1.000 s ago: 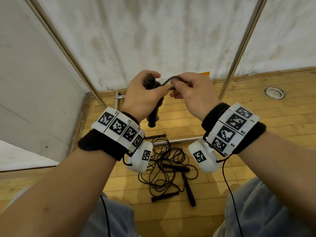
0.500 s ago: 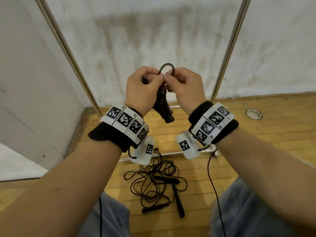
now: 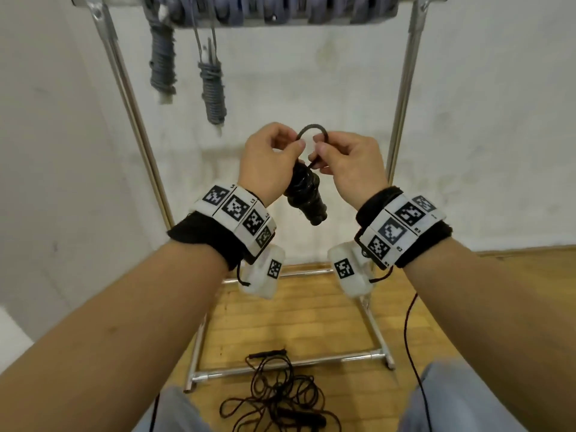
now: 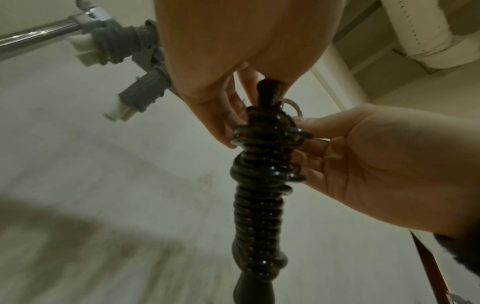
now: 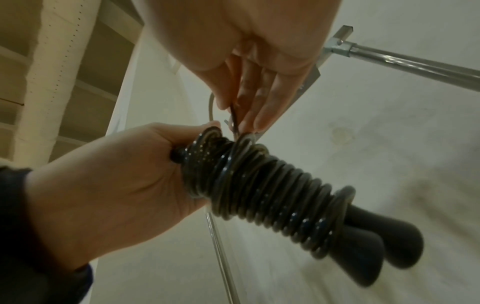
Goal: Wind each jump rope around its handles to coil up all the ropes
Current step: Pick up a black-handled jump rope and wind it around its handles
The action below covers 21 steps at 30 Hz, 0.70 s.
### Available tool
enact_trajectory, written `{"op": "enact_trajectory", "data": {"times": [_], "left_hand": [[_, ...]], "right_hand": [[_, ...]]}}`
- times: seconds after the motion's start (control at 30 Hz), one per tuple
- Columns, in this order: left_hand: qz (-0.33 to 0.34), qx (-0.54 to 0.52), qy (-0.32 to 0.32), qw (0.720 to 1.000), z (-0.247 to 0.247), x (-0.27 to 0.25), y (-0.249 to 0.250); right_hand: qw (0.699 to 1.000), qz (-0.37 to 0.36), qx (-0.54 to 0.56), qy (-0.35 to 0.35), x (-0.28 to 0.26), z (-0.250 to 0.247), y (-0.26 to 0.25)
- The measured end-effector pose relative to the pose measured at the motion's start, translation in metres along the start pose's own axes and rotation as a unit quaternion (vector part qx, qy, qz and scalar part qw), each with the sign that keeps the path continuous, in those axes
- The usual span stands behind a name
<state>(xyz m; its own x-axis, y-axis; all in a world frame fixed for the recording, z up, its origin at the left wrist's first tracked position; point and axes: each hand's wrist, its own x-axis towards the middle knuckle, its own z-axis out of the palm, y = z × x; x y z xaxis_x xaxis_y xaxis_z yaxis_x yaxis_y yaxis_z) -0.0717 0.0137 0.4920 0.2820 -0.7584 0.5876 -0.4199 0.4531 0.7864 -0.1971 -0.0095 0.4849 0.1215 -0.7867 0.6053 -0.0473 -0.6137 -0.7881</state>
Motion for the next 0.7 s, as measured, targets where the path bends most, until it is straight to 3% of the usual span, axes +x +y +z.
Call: {"op": "enact_trajectory", "data": {"times": [0.3, 0.53, 0.7], "left_hand": [[0.063, 0.061, 0.063, 0.994, 0.0, 0.082, 0.043], [0.072, 0.102, 0.113, 0.986, -0.022, 0.145, 0.048], [0.095, 0.131, 0.142, 0.976, -0.044, 0.177, 0.05]], "right_hand": [[0.999, -0.041, -0.019, 0.005, 0.083, -0.001, -0.041], [0.997, -0.057, -0.049, -0.016, 0.143, 0.031, -0.058], [0.998, -0.065, -0.02, 0.005, 0.176, 0.053, -0.064]]}}
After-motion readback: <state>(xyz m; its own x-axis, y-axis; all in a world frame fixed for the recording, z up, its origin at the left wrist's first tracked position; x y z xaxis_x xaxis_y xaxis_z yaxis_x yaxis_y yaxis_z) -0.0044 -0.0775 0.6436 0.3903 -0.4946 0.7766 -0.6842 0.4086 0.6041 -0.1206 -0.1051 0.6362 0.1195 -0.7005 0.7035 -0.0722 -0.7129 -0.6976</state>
